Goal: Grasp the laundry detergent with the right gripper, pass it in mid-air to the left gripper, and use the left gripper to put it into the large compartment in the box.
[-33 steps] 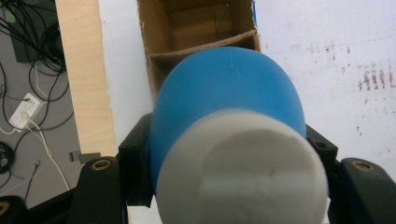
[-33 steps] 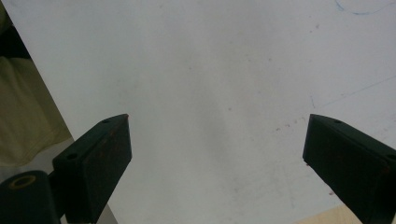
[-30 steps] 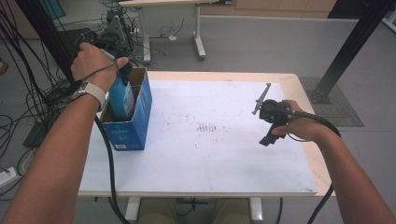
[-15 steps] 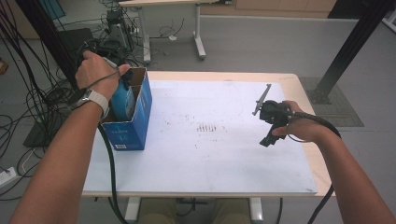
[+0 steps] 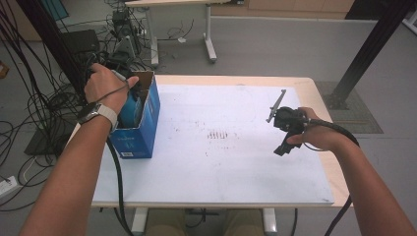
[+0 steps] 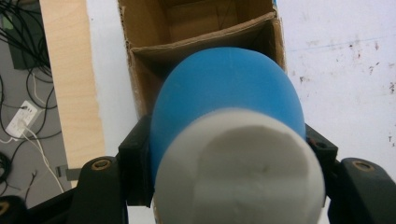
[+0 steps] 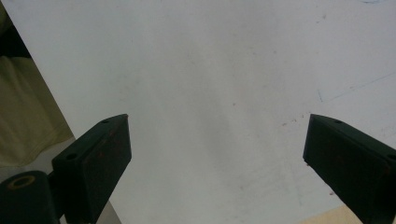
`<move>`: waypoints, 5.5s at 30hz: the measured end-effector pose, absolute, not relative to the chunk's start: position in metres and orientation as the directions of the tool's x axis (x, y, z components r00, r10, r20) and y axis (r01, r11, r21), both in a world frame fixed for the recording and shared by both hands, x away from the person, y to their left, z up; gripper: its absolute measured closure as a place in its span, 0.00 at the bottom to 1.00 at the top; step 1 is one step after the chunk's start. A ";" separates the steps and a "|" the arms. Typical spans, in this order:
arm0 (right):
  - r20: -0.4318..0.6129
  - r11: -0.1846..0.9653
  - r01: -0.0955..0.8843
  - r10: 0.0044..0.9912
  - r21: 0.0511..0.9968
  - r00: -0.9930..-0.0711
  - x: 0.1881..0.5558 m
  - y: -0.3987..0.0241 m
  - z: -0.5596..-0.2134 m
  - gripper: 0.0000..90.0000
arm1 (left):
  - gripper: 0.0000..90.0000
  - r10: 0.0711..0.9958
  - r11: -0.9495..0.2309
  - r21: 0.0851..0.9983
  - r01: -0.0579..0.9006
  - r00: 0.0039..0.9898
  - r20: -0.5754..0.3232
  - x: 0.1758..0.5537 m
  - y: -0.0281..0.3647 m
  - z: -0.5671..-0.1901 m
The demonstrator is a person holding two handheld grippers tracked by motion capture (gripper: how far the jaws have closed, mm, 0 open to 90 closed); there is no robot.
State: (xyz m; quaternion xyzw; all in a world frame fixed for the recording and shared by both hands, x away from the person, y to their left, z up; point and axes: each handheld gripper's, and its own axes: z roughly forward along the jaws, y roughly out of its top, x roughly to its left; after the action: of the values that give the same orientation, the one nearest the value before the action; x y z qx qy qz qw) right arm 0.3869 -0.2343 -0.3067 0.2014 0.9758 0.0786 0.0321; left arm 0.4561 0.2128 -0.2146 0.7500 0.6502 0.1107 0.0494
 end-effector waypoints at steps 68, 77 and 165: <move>-0.011 0.899 0.411 0.417 0.150 -0.909 0.385 -0.239 -0.318 0.08 | 0.42 0.984 -0.170 0.185 0.968 0.157 0.081 0.460 0.218 -0.274; -0.011 0.902 0.407 0.413 0.147 -0.911 0.385 -0.239 -0.318 0.08 | 0.42 0.984 -0.172 0.185 0.968 0.160 0.076 0.460 0.219 -0.274; -0.017 0.894 0.421 0.428 0.151 -0.903 0.380 -0.245 -0.314 0.08 | 0.41 0.981 -0.189 0.200 0.961 0.178 0.072 0.456 0.221 -0.275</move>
State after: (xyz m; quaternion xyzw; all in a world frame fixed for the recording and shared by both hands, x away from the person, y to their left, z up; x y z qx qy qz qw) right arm 0.3801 -0.2448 -0.3137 0.2183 0.9729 0.0720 0.0247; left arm 0.4565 0.2207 -0.2751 0.7654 0.6346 0.0920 0.0545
